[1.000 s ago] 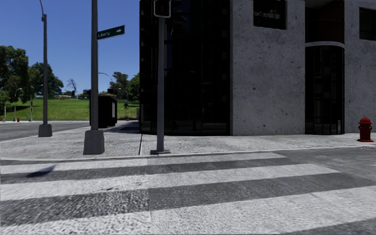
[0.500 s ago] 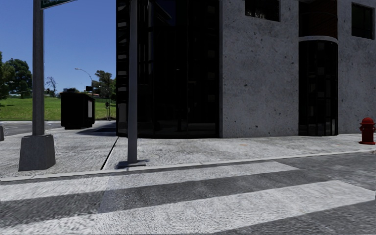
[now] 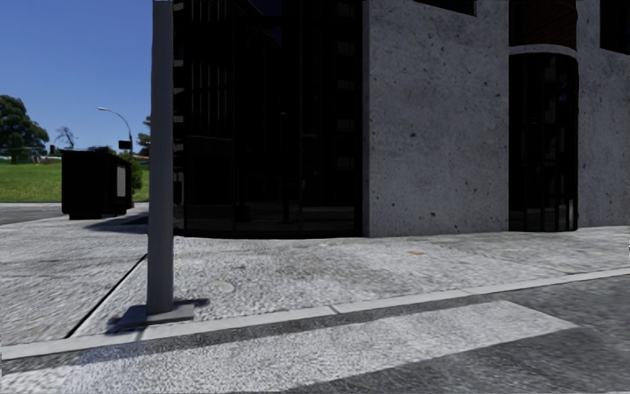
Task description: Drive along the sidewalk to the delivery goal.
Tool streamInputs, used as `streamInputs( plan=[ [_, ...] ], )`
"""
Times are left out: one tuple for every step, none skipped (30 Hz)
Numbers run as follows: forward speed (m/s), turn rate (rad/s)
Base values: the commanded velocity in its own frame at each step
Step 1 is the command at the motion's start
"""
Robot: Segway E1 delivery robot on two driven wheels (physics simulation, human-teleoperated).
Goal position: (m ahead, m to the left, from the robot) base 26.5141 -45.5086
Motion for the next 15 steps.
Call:
streamInputs(
  plan=[
    [2.00,-0.36],
    [2.00,-0.36],
    [2.00,-0.36],
    [2.00,-0.36],
    [2.00,-0.36],
    [2.00,-0.36],
    [2.00,-0.36],
    [2.00,-0.36],
    [2.00,-0.36],
    [2.00,-0.36],
    [2.00,-0.37],
    [2.00,-0.37],
    [2.00,-0.37],
    [2.00,-0.37],
    [2.00,-0.37]
  ],
)
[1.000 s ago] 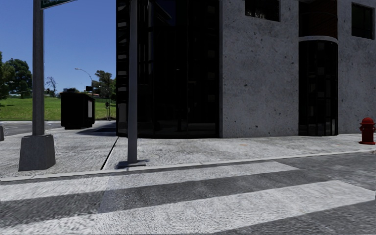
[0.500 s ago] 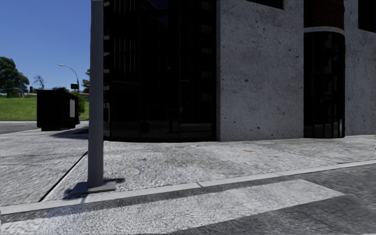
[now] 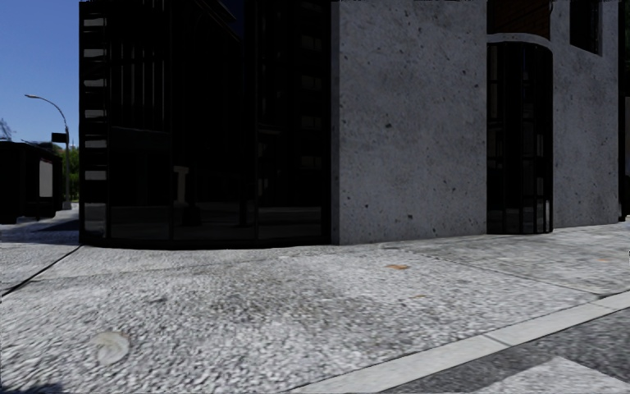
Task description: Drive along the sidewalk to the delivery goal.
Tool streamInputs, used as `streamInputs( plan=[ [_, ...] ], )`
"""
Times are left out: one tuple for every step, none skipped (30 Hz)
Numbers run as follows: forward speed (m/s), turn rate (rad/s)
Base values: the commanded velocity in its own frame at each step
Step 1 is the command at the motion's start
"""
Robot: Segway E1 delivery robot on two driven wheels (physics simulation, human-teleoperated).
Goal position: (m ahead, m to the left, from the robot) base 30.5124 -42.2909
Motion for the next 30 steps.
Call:
streamInputs(
  plan=[
    [2.00,-0.37],
    [2.00,-0.38],
    [2.00,-0.40],
    [2.00,-0.40],
    [2.00,-0.40],
    [2.00,-0.41],
    [1.99,-0.41],
    [1.94,-0.41],
    [1.94,-0.41],
    [1.76,-0.42],
    [1.61,-0.42],
    [1.56,-0.42],
    [1.56,-0.42],
    [1.56,-0.42],
    [1.55,-0.42],
    [1.55,-0.42],
    [1.55,-0.42],
    [1.55,-0.43],
    [1.55,-0.43],
    [1.55,-0.44],
    [1.55,-0.44],
    [1.55,-0.44],
    [1.55,-0.45],
    [1.55,-0.45],
    [1.55,-0.46],
    [1.55,-0.46],
    [1.55,-0.46],
    [1.55,-0.46],
    [1.55,-0.46],
    [1.55,-0.46]
  ],
)
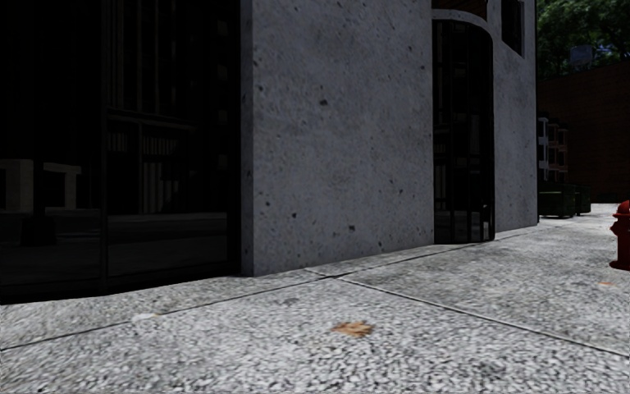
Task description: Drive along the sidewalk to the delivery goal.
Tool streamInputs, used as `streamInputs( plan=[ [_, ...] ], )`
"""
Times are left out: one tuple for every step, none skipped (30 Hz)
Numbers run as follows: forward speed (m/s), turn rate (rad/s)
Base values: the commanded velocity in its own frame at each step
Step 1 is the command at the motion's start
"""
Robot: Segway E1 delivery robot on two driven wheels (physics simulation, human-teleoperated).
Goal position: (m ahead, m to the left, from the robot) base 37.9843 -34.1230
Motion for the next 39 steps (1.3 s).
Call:
streamInputs(
  plan=[
    [1.55,-0.46],
    [1.55,-0.46],
    [1.55,-0.46],
    [1.55,-0.46],
    [1.55,-0.46],
    [1.55,-0.46],
    [1.55,-0.46],
    [1.55,-0.46],
    [1.55,-0.46],
    [1.55,-0.46],
    [1.55,-0.46],
    [1.55,-0.46],
    [1.55,-0.46],
    [1.55,-0.46],
    [1.55,-0.46],
    [1.55,-0.46],
    [1.55,-0.47],
    [1.55,-0.47],
    [1.55,-0.47],
    [1.55,-0.47],
    [1.55,-0.47],
    [1.55,-0.47],
    [1.55,-0.47],
    [1.55,-0.47],
    [1.55,-0.47],
    [1.55,-0.47],
    [1.55,-0.47],
    [1.55,-0.47],
    [1.55,-0.47],
    [1.55,-0.47],
    [1.55,-0.47],
    [1.55,-0.47],
    [1.55,-0.47],
    [1.55,-0.47],
    [1.55,-0.47],
    [1.55,-0.47],
    [1.55,-0.47],
    [1.55,-0.47],
    [1.55,-0.47]
  ],
)
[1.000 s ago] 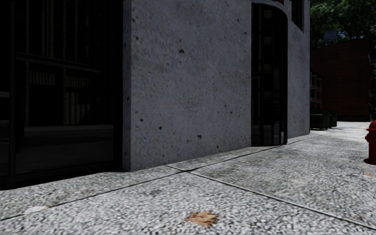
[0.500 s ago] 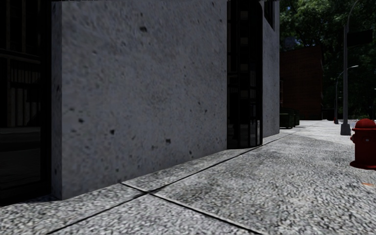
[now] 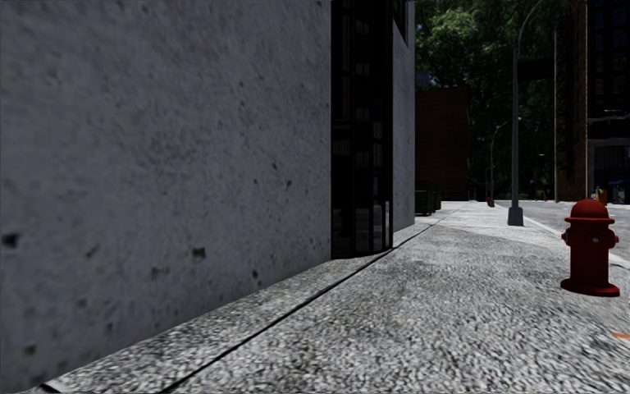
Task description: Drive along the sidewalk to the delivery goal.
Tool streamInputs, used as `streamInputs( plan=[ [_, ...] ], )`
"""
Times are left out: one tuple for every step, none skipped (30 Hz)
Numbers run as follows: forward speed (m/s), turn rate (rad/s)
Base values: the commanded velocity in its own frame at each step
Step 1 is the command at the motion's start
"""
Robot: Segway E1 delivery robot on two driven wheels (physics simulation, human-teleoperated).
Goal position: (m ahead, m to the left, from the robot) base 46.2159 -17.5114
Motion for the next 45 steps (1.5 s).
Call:
streamInputs(
  plan=[
    [1.56,-0.47],
    [1.56,-0.47],
    [1.56,-0.47],
    [1.56,-0.47],
    [1.56,-0.47],
    [1.57,-0.47],
    [1.57,-0.47],
    [1.57,-0.47],
    [1.57,-0.47],
    [1.57,-0.47],
    [1.57,-0.47],
    [1.57,-0.47],
    [1.57,-0.47],
    [1.57,-0.47],
    [1.57,-0.47],
    [1.57,-0.47],
    [1.57,-0.47],
    [1.57,-0.47],
    [1.57,-0.47],
    [1.57,-0.47],
    [1.57,-0.47],
    [1.57,-0.47],
    [1.57,-0.47],
    [1.57,-0.47],
    [1.57,-0.47],
    [1.58,-0.43],
    [1.67,-0.02],
    [1.80,0.00],
    [1.80,0.00],
    [1.85,0.00],
    [1.87,0.00],
    [2.00,0.00],
    [2.00,0.00],
    [2.00,0.00],
    [2.00,0.00],
    [2.00,0.00],
    [2.00,0.00],
    [2.00,0.00],
    [2.00,0.00],
    [2.00,0.00],
    [2.00,0.00],
    [2.00,0.00],
    [2.00,-0.15],
    [2.00,-0.15],
    [2.00,-0.39]
  ],
)
